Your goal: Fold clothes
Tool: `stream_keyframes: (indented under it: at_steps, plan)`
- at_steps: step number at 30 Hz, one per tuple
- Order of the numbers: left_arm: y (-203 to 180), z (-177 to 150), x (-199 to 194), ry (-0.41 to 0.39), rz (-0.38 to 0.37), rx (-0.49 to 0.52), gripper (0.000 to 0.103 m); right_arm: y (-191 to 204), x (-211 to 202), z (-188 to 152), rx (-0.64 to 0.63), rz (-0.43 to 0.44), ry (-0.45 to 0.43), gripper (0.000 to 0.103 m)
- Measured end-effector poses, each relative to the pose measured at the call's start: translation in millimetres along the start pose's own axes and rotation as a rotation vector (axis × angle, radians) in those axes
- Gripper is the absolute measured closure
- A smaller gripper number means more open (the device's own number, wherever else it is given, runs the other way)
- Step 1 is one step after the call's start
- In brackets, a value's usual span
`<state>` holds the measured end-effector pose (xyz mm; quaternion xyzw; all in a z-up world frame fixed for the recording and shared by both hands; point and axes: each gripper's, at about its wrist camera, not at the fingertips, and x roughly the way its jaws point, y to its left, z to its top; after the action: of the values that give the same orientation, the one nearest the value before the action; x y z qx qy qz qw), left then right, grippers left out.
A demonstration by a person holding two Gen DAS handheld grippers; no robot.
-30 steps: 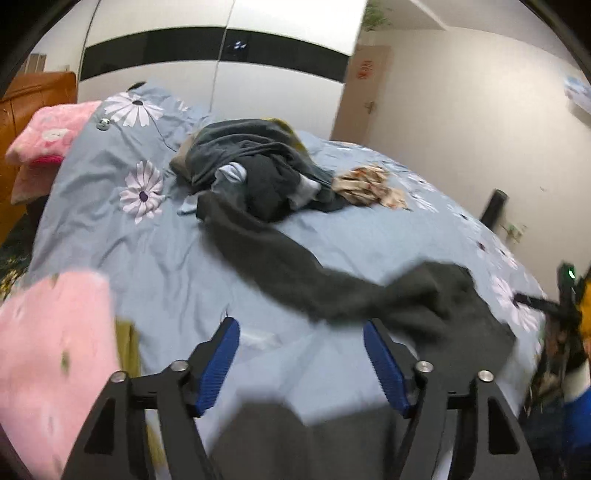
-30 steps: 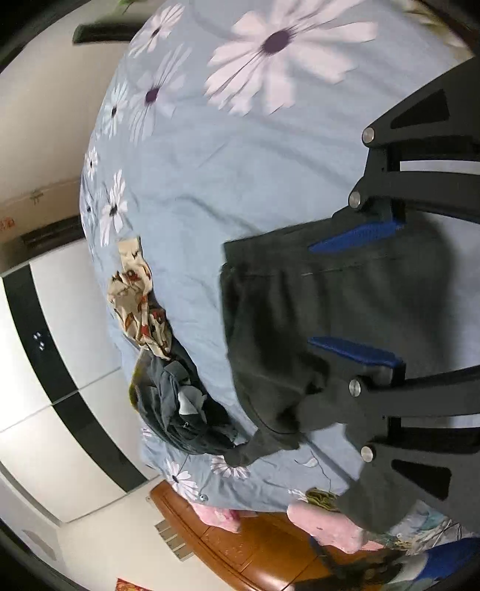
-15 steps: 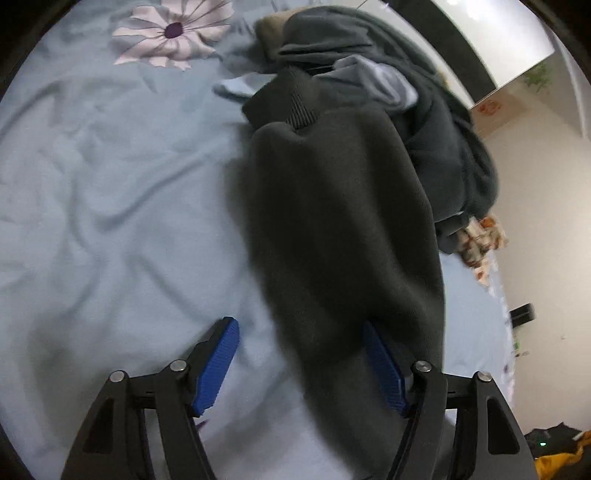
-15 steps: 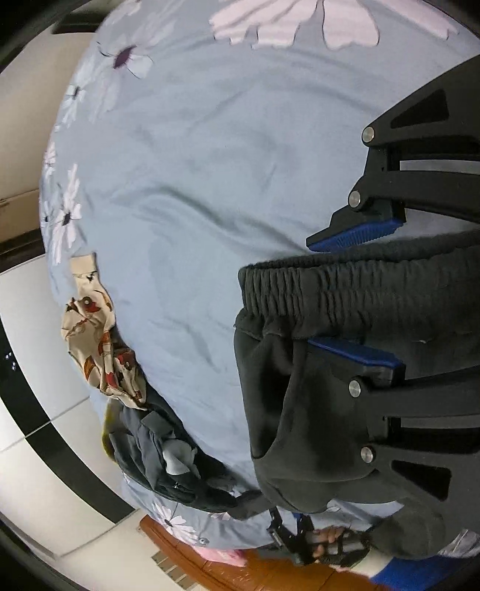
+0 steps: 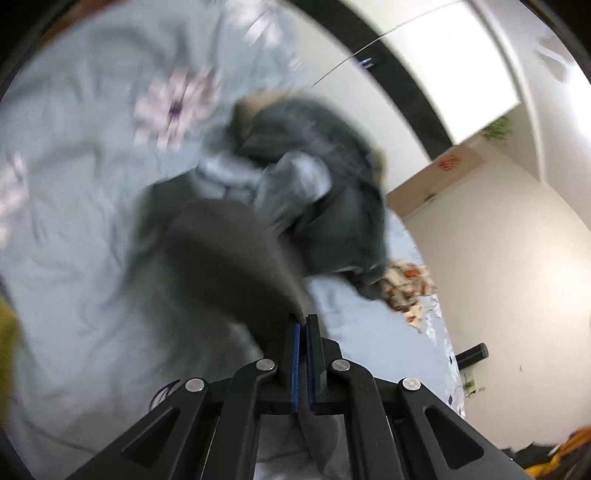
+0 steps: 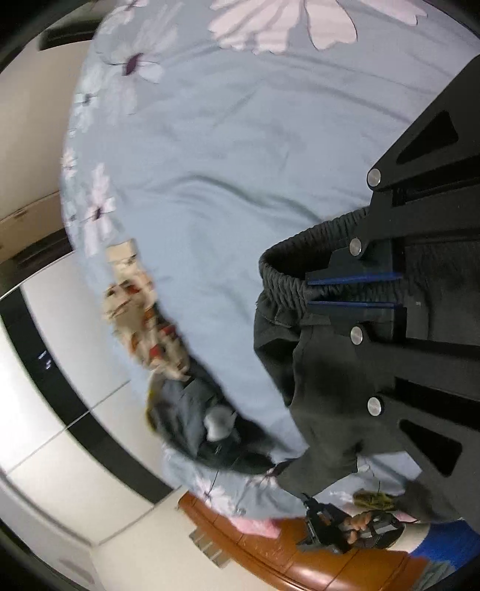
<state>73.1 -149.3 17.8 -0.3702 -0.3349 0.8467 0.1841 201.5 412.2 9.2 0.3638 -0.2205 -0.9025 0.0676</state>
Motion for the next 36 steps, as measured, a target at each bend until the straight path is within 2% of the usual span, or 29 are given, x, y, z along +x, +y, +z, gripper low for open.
stream_keyframes:
  at_steps: [5, 8, 10, 13, 16, 19, 21, 25, 29, 31, 34, 36]
  plan:
    - [-40, 3, -100, -0.106, -0.030, 0.058, 0.100, 18, -54, 2, -0.008, 0.066, -0.119, 0.095]
    - [-49, 10, -124, -0.133, 0.032, 0.102, 0.100, 21, -83, 7, -0.026, 0.099, -0.181, 0.095]
    - [-55, 14, -139, -0.151, 0.075, 0.132, 0.100, 18, -78, 13, -0.017, 0.077, -0.172, 0.095]
    - [-39, 25, -91, -0.090, 0.179, 0.153, 0.100, 9, -57, 19, 0.006, 0.033, -0.133, 0.095]
    - [-6, 27, -16, 0.034, 0.311, 0.115, 0.100, -10, -20, 16, 0.048, -0.014, -0.073, 0.095]
    - [18, 25, 42, 0.062, 0.361, 0.084, 0.100, -33, 10, 15, 0.108, -0.051, -0.035, 0.096]
    - [23, 26, 69, 0.069, 0.405, 0.100, 0.100, -43, 26, 20, 0.120, -0.075, -0.012, 0.096]
    - [32, 33, 100, 0.118, 0.424, 0.069, 0.099, -51, 45, 27, 0.105, -0.108, 0.013, 0.096]
    - [32, 33, 101, 0.172, 0.389, 0.073, 0.095, -58, 62, 24, 0.108, -0.143, 0.046, 0.096]
    - [28, 32, 88, 0.183, 0.343, 0.083, 0.086, -61, 67, 21, 0.109, -0.151, 0.063, 0.095]
    - [18, 28, 47, 0.182, 0.316, 0.098, 0.076, -62, 56, 18, 0.097, -0.129, 0.054, 0.095]
    - [8, 16, 7, 0.155, 0.292, 0.128, 0.069, -60, 41, 20, 0.078, -0.142, 0.027, 0.094]
